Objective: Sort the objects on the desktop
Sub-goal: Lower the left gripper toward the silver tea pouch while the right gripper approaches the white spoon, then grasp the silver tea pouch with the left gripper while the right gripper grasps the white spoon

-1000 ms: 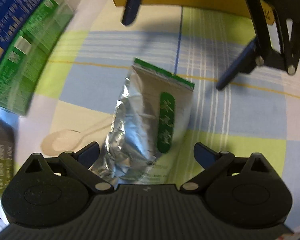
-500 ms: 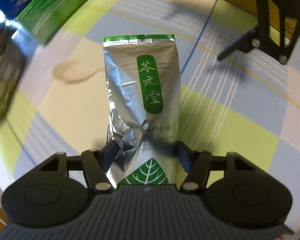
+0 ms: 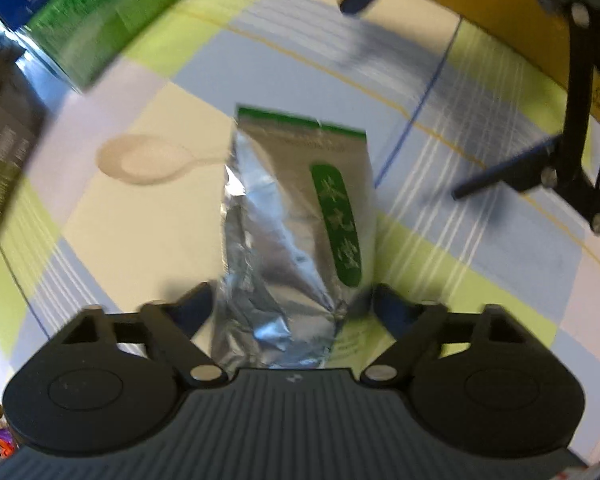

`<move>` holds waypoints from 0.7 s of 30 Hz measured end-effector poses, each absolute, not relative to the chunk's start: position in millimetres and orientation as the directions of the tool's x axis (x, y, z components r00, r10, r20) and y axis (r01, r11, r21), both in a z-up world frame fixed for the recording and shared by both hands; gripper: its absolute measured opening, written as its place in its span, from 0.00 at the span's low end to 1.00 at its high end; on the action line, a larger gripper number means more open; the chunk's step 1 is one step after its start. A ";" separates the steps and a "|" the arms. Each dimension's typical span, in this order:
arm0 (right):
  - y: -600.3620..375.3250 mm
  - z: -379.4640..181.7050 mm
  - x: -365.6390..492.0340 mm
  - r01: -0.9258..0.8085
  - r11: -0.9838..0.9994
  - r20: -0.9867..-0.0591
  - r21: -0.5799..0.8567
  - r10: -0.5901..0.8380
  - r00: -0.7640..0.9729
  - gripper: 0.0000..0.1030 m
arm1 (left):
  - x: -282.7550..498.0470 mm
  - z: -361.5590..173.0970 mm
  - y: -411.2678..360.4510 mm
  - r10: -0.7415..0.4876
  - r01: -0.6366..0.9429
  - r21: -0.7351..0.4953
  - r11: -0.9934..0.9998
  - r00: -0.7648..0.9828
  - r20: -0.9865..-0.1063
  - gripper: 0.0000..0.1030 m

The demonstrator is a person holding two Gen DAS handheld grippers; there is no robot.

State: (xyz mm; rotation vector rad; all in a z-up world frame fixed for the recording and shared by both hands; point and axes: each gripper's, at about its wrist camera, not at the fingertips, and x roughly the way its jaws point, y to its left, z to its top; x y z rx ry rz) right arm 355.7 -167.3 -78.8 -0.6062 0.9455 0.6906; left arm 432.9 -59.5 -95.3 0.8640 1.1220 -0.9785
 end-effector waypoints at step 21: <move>-142.4 -105.8 425.6 -0.504 0.863 -0.820 0.008 0.295 0.491 0.44 | 446.9 -81.9 28.0 -0.153 0.673 0.095 0.734 0.299 -0.942 0.49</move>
